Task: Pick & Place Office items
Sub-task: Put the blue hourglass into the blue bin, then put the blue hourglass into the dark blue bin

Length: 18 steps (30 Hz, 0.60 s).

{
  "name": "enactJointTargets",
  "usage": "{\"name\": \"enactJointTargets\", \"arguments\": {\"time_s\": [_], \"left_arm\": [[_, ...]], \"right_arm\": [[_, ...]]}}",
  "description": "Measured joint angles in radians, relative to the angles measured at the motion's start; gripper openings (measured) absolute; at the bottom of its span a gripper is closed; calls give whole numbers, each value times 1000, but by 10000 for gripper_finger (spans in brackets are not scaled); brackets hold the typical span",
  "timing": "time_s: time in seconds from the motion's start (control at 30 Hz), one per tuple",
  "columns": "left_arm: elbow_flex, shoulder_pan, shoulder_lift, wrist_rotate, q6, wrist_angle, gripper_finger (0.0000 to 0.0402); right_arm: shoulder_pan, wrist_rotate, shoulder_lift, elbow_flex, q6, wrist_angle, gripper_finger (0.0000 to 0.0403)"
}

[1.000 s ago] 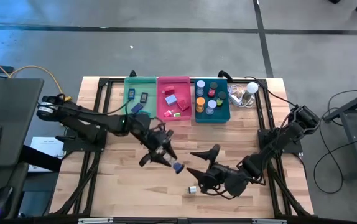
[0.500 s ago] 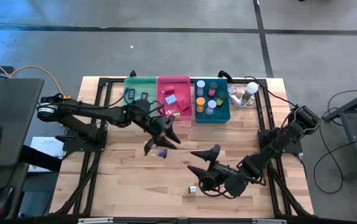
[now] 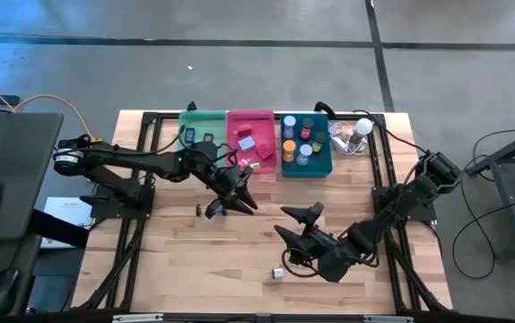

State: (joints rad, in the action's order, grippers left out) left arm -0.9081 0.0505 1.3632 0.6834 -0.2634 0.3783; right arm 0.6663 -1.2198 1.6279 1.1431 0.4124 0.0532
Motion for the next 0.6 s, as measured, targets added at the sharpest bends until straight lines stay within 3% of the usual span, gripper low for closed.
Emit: {"name": "enactJointTargets", "arguments": {"time_s": [0.17,0.43,0.6], "left_arm": [[0,0,0,0,22,0,106],[0,-3,0,-5,-35,-4,247],[0,-6,-23,58,206,-90,300]], "right_arm": [[-20,27,0,0,-91,-88,299],[-54,107,0,0,-240,-210,299],[-74,168,0,0,-282,-232,299]]}}
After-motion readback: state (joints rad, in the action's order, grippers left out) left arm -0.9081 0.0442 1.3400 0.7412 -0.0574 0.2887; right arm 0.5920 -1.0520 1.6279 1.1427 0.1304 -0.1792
